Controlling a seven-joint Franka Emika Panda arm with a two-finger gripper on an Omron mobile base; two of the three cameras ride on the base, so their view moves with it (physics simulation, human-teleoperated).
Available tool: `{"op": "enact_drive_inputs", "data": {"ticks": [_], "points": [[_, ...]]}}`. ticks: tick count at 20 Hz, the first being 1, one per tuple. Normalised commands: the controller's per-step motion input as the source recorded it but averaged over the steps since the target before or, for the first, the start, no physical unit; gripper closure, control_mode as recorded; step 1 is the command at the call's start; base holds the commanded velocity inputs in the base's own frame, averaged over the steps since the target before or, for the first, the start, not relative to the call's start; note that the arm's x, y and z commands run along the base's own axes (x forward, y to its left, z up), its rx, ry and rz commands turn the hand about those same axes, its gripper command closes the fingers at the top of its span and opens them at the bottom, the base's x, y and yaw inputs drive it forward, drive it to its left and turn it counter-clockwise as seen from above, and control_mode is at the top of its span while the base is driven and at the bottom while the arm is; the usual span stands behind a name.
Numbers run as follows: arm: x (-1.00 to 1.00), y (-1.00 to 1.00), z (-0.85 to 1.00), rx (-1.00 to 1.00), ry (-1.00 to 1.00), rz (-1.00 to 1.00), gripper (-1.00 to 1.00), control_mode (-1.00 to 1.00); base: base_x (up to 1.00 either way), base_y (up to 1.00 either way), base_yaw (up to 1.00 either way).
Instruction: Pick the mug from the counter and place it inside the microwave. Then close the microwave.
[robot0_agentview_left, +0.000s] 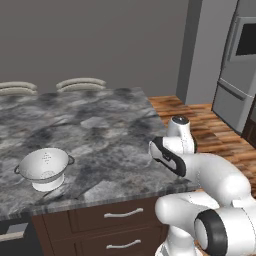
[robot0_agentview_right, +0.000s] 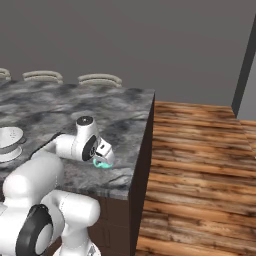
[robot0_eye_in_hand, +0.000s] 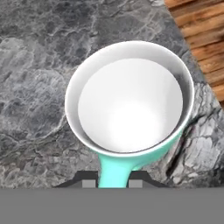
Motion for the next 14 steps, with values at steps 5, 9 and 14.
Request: {"op": "enact_drive_inputs", "data": {"ticks": [5,9,14], "points": [[-0.24,0.45,0.67,-0.01,0.00,0.39,1.00,-1.00,0.00,0.00,0.00],[-0.09,0.35,0.69,0.00,0.05,0.42,1.00,-1.00,0.00,0.00,0.00],[-0.12,0.32,0.69,0.00,0.11,0.32,1.00,-1.00,0.00,0.00,0.00]]}}
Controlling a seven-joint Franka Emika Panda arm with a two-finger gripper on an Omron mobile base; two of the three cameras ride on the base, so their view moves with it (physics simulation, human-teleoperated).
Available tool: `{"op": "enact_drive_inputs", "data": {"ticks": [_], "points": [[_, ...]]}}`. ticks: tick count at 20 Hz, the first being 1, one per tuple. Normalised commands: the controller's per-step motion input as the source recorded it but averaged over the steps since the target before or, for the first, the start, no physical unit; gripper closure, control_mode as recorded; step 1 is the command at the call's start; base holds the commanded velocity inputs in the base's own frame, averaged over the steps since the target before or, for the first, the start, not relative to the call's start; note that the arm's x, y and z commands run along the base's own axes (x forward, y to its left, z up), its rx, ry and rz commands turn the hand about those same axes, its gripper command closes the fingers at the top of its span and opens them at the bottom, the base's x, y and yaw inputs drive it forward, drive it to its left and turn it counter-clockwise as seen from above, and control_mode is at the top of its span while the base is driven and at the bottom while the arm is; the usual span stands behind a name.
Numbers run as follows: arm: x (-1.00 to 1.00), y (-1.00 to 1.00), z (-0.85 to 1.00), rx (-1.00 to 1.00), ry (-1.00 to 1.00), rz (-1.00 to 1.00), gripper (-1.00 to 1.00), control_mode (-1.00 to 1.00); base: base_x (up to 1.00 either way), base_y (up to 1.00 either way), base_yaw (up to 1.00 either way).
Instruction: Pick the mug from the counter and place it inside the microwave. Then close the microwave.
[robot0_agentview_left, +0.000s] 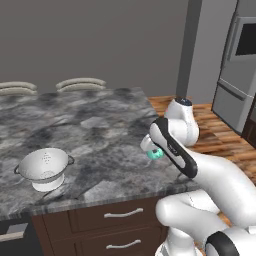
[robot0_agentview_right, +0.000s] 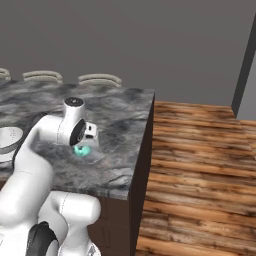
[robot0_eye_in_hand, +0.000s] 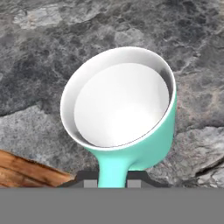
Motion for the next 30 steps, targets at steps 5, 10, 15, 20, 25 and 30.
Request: {"op": "enact_drive_inputs", "data": {"ticks": [5,10,15,20,25,30], "points": [[-0.71,0.09,0.46,0.00,0.03,0.06,1.00,-1.00,0.00,0.00,0.00],[-0.72,-0.20,0.16,0.00,0.00,-0.09,1.00,-1.00,0.00,0.00,0.00],[-0.47,-0.20,0.02,0.00,0.00,-0.13,1.00,-1.00,0.00,0.00,0.00],[-0.10,-0.15,0.34,0.00,0.00,-0.18,1.00,-1.00,0.00,0.00,0.00],[-0.32,-0.33,0.44,0.00,-0.02,-0.11,1.00,-1.00,0.00,0.00,0.00],[-0.08,-0.06,0.10,0.00,0.00,-0.01,1.00,-1.00,0.00,0.00,0.00]]}}
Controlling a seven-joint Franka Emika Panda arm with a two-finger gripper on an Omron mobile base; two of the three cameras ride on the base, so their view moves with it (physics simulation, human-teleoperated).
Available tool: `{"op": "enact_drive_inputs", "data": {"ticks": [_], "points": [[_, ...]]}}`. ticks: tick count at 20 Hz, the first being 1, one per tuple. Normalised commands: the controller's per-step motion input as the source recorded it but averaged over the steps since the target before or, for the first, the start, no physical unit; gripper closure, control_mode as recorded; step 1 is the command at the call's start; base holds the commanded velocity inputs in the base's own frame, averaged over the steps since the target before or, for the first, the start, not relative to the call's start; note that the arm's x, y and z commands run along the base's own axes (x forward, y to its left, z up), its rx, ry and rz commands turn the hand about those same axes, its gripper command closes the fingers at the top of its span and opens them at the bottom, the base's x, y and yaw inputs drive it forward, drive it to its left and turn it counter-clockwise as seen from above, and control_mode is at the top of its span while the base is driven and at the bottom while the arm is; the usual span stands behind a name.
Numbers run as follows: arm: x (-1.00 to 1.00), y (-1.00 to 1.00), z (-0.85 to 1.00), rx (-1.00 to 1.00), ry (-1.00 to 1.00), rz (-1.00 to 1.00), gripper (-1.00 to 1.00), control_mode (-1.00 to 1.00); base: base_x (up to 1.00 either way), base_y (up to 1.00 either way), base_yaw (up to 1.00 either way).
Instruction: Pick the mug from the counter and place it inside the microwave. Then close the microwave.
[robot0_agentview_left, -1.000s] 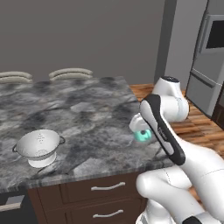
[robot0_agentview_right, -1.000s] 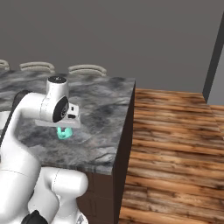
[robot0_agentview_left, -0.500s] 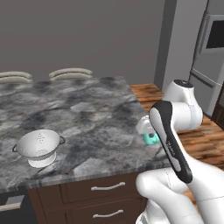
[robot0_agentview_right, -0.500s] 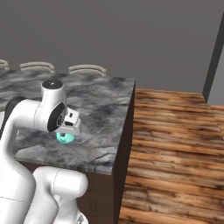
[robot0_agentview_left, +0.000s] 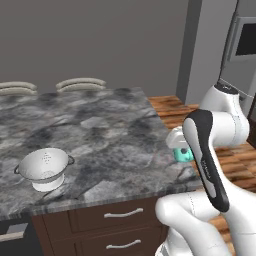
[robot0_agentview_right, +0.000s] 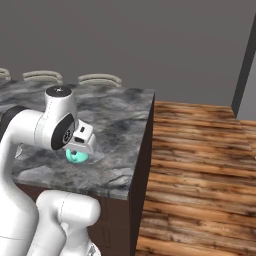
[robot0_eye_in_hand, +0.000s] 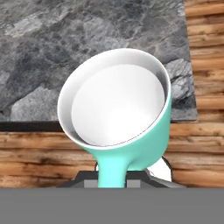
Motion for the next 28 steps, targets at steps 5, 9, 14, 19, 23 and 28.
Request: {"op": "enact_drive_inputs", "data": {"ticks": [5,9,14,19,23,28], "points": [[0.00,0.00,0.00,0.00,0.00,0.00,1.00,-1.00,0.00,0.00,0.00],[0.00,0.00,0.00,0.00,0.00,0.00,1.00,1.00,-0.15,0.00,-0.01],[0.00,0.00,0.00,0.00,0.00,0.00,1.00,1.00,-0.93,-0.22,-0.21],[0.00,0.00,0.00,0.00,0.00,0.00,1.00,1.00,-0.50,-0.94,-0.35],[0.00,0.00,0.00,0.00,0.00,0.00,1.00,1.00,0.12,-1.00,-0.45],[0.00,0.00,0.00,0.00,0.00,0.00,1.00,1.00,0.57,-0.92,-0.47]]}}
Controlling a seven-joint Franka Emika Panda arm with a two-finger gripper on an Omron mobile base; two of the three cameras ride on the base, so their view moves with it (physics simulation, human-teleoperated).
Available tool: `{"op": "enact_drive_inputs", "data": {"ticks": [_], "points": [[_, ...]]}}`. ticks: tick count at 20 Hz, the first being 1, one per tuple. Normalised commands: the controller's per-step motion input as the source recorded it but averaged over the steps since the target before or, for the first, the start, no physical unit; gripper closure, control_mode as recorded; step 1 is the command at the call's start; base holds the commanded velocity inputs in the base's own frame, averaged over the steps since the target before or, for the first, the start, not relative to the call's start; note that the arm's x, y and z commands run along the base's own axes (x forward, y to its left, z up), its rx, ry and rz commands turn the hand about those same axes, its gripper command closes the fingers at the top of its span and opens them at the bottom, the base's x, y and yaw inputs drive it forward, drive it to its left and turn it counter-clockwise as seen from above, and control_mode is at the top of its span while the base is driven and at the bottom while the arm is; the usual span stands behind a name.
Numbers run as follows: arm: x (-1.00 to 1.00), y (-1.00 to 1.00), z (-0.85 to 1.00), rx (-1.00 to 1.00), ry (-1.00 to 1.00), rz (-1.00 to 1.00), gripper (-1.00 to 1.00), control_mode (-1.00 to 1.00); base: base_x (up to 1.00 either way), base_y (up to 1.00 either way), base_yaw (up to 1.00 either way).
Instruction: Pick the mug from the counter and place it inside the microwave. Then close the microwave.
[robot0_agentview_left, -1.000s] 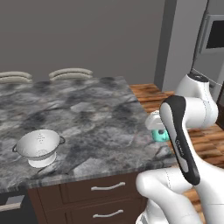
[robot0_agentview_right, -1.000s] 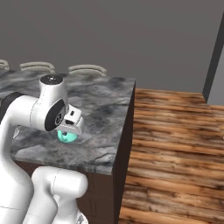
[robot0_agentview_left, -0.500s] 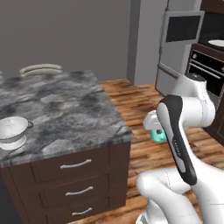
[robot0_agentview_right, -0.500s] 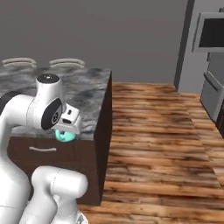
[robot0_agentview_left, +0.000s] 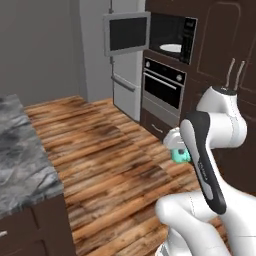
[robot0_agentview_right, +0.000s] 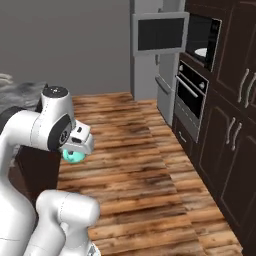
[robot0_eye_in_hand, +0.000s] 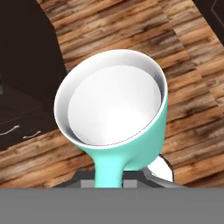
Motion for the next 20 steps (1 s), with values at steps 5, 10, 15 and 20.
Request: {"op": "enact_drive_inputs", "data": {"ticks": [5,10,15,20], "points": [[0.00,0.00,0.00,0.00,0.00,0.00,1.00,1.00,0.94,-0.41,-0.38],[0.00,0.00,0.00,0.00,0.00,0.00,1.00,1.00,1.00,-0.05,-0.22],[0.00,0.00,0.00,0.00,0.00,0.00,1.00,1.00,1.00,0.00,0.00],[0.00,0.00,0.00,0.00,0.00,0.00,1.00,1.00,1.00,0.00,-0.01]]}}
